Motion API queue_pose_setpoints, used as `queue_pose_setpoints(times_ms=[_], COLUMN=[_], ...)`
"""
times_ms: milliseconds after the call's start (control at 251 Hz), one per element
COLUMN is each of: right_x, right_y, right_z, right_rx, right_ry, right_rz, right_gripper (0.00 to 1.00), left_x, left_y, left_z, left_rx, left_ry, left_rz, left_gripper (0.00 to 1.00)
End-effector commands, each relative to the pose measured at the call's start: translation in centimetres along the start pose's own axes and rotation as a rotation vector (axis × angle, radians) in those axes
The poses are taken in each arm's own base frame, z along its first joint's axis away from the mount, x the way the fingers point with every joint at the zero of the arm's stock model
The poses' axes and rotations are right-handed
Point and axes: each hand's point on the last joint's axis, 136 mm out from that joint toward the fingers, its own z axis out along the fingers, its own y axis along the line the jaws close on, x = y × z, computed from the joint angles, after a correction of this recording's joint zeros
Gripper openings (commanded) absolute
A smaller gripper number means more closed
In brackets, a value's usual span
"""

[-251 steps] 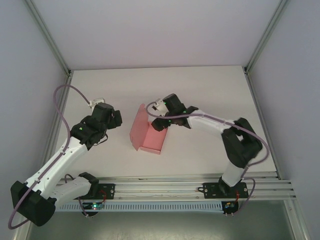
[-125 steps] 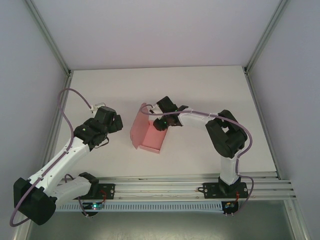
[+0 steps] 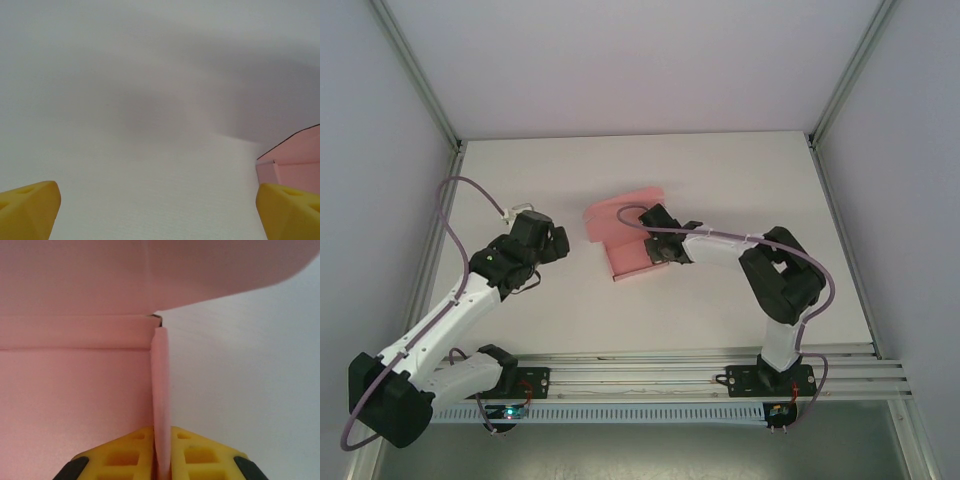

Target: Assemble paper box

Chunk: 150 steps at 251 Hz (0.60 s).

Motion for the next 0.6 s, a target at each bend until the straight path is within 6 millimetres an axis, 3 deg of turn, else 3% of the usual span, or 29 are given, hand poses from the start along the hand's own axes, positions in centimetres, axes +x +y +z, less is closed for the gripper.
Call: queue_pose_setpoints(times_ms=[0,188,319,367,467,595], right_x=[1.2,2.2,2.6,2.3,1.1,-1.1], right_y=[-1.1,-0.2,-0.8,-0.9,-0.6,-0.6], right_z=[-0.9,-0.7,-0.8,-1.3,-2.7,-5.1], right_rx=[0.091,0.056,0.085,0.085,0.034,-0.008], right_ry=[-0.018,-0.002,-0.01,-0.027,-0.095,-0.186], right_rz=[0.107,0.133,0.149,0.148,0.136,0.074], right_gripper=[0.13,0.14,0.19,0.26,0.27,0.49], left_x=[-0.4,-0.2,0.2,0.3,0.5,0.9], left_y=[-1.5,-3.3,-4.5,-5.0,-5.8,-8.1], left_z=[0.9,1.8,2.3,2.4,2.4,1.9], left_rx=[0.068,0.123,0.172,0.197,0.247,0.38], left_ry=[-0.004,0.051,0.08,0.085,0.087,0.096], left_rz=[0.012,0.06,0.101,0.121,0.169,0.256], left_gripper=[1.0,1.0,1.0,1.0,1.0,1.0])
